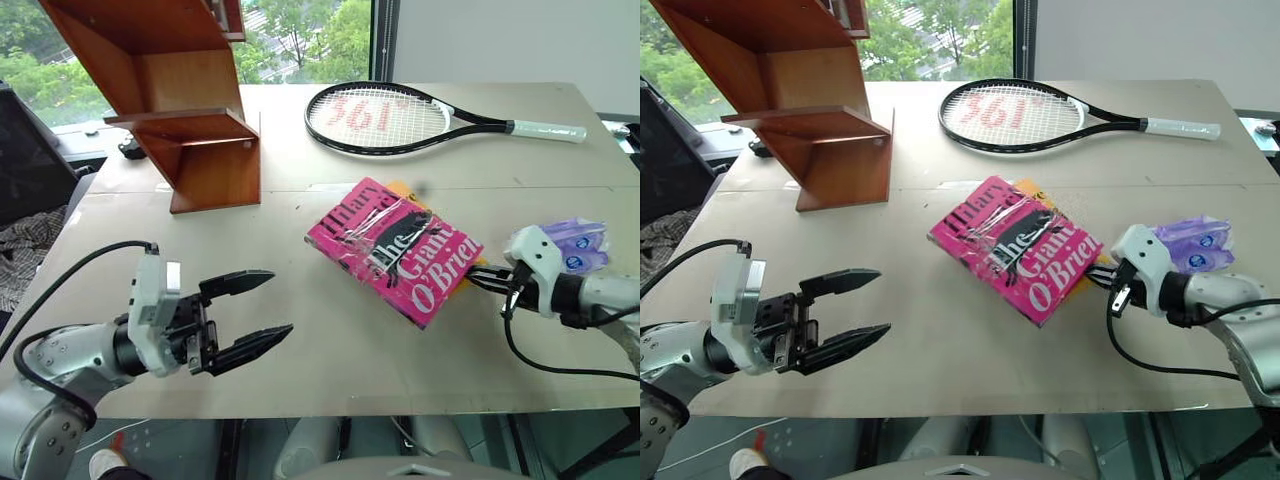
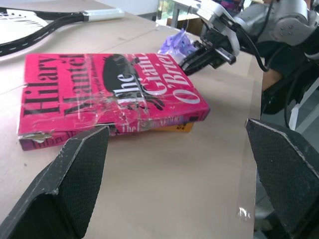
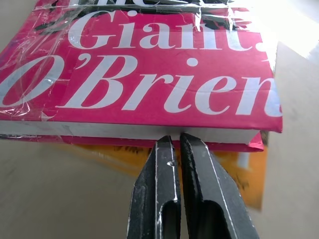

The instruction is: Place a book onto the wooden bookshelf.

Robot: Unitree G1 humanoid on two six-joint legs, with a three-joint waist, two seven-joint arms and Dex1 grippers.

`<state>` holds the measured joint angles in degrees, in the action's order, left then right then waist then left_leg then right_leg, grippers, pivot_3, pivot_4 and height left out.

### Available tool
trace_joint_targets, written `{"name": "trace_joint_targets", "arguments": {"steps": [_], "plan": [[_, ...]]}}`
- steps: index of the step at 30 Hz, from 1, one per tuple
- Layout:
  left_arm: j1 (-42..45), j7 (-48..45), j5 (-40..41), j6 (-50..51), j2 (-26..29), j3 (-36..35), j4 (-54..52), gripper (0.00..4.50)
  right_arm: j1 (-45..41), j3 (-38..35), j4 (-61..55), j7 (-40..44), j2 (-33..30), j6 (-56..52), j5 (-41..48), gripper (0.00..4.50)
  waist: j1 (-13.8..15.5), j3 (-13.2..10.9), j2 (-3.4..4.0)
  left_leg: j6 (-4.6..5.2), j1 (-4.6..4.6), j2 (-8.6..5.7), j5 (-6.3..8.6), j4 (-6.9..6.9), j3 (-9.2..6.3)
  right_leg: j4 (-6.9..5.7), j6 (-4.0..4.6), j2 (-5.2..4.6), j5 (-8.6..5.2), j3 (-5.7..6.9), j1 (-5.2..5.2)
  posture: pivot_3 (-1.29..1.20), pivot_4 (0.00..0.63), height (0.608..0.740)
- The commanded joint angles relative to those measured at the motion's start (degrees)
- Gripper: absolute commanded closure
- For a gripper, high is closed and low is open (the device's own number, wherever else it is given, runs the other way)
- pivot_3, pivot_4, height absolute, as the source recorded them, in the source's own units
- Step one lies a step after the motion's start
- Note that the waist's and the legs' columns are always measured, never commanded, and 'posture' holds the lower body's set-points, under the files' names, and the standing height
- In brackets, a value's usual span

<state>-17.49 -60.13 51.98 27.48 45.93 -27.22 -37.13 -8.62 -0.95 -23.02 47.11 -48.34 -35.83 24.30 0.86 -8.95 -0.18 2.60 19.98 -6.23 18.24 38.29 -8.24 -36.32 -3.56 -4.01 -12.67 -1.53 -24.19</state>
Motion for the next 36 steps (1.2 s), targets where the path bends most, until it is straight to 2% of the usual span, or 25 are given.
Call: {"name": "trace_joint_targets", "arguments": {"steps": [1, 7, 12, 15, 16, 17, 18, 22, 24, 26, 28, 30, 32, 36], "plan": [[-1.2, 0.0, 0.4, -1.4, -0.3, -2.6, -2.3, 0.00, -4.4, 3.1, 1.8, 1.1, 1.4, 2.0, -1.9, 4.47, -0.1, 0.0, 0.00, 0.00, 0.00, 0.00, 0.00, 0.00, 0.00, 0.00, 0.00, 0.00, 0.00, -0.01, 0.00, 0.00, 0.150, 0.740], [-3.9, 2.4, -0.2, -1.3, -1.7, -2.9, -4.0, 0.00, -8.3, 6.2, 5.9, 0.8, 3.8, 3.7, -5.4, 4.47, -0.1, 0.0, 0.00, 0.00, 0.01, 0.00, 0.00, -0.04, -0.01, 0.04, 0.00, 0.01, 0.00, -0.01, -0.03, 0.00, 0.150, 0.740], [-7.3, 7.7, -1.5, 0.2, -4.0, -1.3, -5.2, 0.00, -3.8, -0.4, 6.3, 5.1, 0.2, 7.6, -3.6, 4.47, 0.2, 0.0, 0.01, 0.01, 0.06, 0.00, 0.01, -0.04, -0.05, 0.11, 0.00, 0.00, 0.00, 0.02, -0.02, 0.00, 0.150, 0.740], [-8.6, 11.7, -0.7, 2.3, -6.0, 1.1, -5.0, 0.00, 1.3, -7.2, 5.0, 10.5, -2.2, 9.0, 1.5, 3.61, 0.3, 0.0, 0.03, 0.04, 0.10, 0.00, 0.03, -0.05, -0.06, 0.16, 0.00, -0.01, 0.00, 0.04, -0.02, 0.00, 0.150, 0.740], [-8.9, 13.1, -0.5, 3.1, -6.6, 1.9, -4.9, 0.00, 3.0, -9.3, 4.4, 12.2, -2.8, 9.4, 3.0, 3.22, 0.2, 0.0, 0.02, 0.06, 0.10, 0.00, 0.04, -0.04, -0.06, 0.17, 0.00, -0.01, 0.00, 0.03, -0.01, 0.00, 0.150, 0.740], [-8.8, 14.9, 0.6, 4.1, -7.6, 2.8, -4.7, 0.00, 4.8, -11.8, 3.6, 14.2, -3.3, 9.7, 5.0, 2.61, 0.2, 0.0, 0.03, 0.06, 0.09, 0.00, 0.04, -0.03, -0.07, 0.17, 0.00, 0.01, 0.00, 0.04, 0.00, 0.00, 0.150, 0.740], [-8.6, 17.0, 1.4, 5.2, -8.4, 3.3, -4.5, 0.00, 6.0, -13.7, 2.9, 15.3, -3.5, 9.6, 6.5, 2.37, 0.2, 0.0, 0.06, 0.06, 0.09, 0.01, 0.04, -0.04, -0.07, 0.17, -0.01, 0.00, 0.00, 0.04, 0.00, 0.00, 0.150, 0.740], [-7.3, 24.3, 8.3, 11.9, -10.6, 6.4, -3.2, 0.00, 10.8, -21.5, -1.8, 19.2, -4.4, 7.3, 14.5, 0.82, 0.0, 0.0, 0.11, 0.06, 0.06, 0.05, 0.04, -0.03, -0.05, 0.12, -0.01, 0.02, 0.01, 0.01, 0.01, 0.00, 0.150, 0.740], [-5.1, 31.3, 14.4, 16.0, -12.5, 8.4, -1.5, 0.00, 12.8, -23.7, -4.5, 20.1, -4.3, 6.8, 17.1, 0.04, 0.0, 0.0, 0.12, 0.06, 0.02, 0.05, 0.05, -0.03, -0.04, 0.09, -0.01, 0.03, 0.01, -0.01, 0.03, 0.00, 0.150, 0.740], [-3.2, 36.7, 18.3, 18.5, -14.0, 10.0, -0.4, 0.00, 14.2, -24.8, -6.1, 20.2, -3.9, 7.2, 18.3, 0.04, 0.1, 0.0, 0.10, 0.06, -0.01, 0.05, 0.05, 0.01, -0.05, 0.09, -0.01, 0.02, 0.01, 0.01, 0.09, 0.00, 0.150, 0.740], [-0.9, 44.9, 26.4, 20.7, -17.0, 12.2, 3.3, 0.00, 15.9, -24.7, -7.7, 20.2, -3.6, 8.6, 17.6, 0.04, 0.2, 0.0, 0.10, 0.06, -0.02, 0.05, 0.05, 0.04, -0.05, 0.05, -0.02, 0.02, 0.01, 0.01, 0.12, 0.00, 0.150, 0.740], [1.8, 53.5, 37.0, 19.8, -21.1, 13.9, 7.3, 0.00, 17.1, -24.7, -9.0, 19.5, -2.9, 9.5, 17.1, 0.04, 0.3, 0.0, 0.07, 0.06, -0.08, 0.03, 0.05, 0.05, -0.05, 0.03, -0.02, 0.00, 0.01, 0.00, 0.14, 0.00, 0.150, 0.740], [3.5, 60.0, 45.2, 18.8, -22.5, 14.9, 9.7, 0.00, 17.5, -24.8, -9.6, 19.0, -2.7, 9.6, 17.2, 0.04, 0.4, 0.0, 0.05, 0.06, -0.08, 0.03, 0.05, 0.07, -0.05, 0.00, -0.02, 0.00, 0.01, -0.01, 0.13, 0.00, 0.150, 0.740], [6.2, 71.2, 56.7, 17.0, -25.3, 19.1, 15.0, 0.00, 19.1, -26.6, -11.0, 18.6, -2.8, 9.9, 17.8, 0.04, 0.5, 0.1, 0.05, 0.04, -0.12, 0.03, 0.05, 0.10, -0.01, -0.11, -0.02, 0.00, 0.01, -0.06, 0.13, 0.00, 0.150, 0.740]]}}
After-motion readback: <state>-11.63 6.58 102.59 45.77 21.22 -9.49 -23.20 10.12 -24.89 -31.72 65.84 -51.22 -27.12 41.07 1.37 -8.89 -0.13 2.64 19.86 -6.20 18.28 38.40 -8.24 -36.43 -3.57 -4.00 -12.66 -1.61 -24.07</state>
